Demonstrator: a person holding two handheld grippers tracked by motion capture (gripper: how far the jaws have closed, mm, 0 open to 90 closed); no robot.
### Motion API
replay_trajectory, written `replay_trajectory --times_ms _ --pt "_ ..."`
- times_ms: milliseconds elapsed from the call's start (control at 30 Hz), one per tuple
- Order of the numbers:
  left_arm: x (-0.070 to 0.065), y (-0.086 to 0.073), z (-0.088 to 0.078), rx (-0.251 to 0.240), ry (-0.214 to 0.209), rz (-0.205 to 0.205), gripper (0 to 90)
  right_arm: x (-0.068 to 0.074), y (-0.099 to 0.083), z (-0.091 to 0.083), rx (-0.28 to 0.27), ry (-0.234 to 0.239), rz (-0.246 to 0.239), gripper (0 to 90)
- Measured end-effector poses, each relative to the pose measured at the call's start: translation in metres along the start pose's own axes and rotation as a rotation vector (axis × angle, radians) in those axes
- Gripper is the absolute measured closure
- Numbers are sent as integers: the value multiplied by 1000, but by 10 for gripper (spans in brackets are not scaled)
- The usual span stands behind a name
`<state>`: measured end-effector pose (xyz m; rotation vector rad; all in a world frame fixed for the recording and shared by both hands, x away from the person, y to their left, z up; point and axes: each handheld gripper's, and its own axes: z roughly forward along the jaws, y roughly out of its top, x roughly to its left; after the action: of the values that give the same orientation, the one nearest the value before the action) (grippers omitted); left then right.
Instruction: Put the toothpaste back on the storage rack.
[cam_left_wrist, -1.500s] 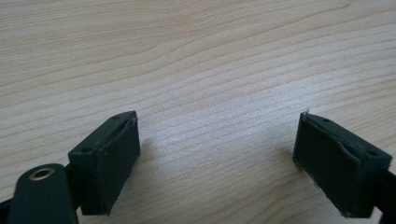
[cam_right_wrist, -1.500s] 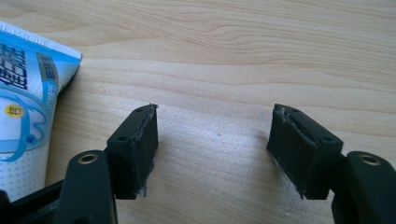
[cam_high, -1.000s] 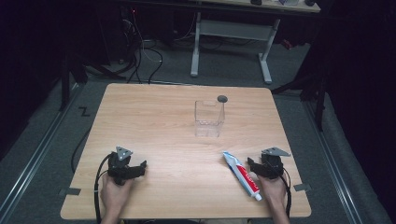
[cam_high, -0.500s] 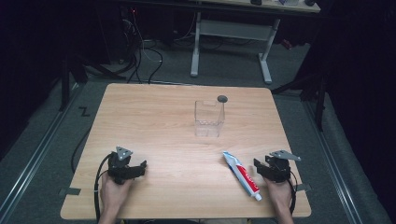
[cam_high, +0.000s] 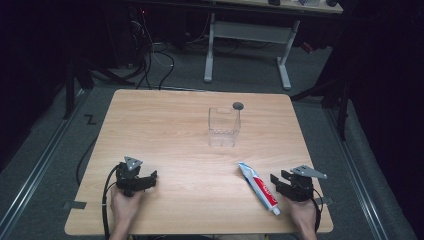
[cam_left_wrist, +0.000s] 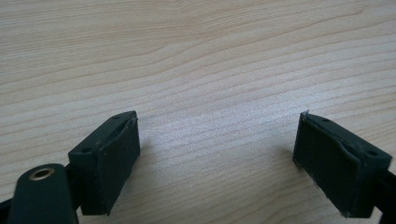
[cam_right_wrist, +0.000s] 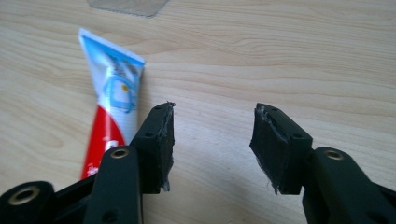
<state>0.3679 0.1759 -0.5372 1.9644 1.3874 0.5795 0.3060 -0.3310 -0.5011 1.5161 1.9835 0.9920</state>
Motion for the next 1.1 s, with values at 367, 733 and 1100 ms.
replay_trajectory --times_ms 367,733,1100 --pt "-3 0 0 0 5 -2 149 27 8 -9 11 33 -95 489" --pt "-3 0 0 -1 2 1 151 45 22 4 71 72 -144 494" --pt "-4 0 0 -1 1 4 152 56 32 24 145 58 -191 497"
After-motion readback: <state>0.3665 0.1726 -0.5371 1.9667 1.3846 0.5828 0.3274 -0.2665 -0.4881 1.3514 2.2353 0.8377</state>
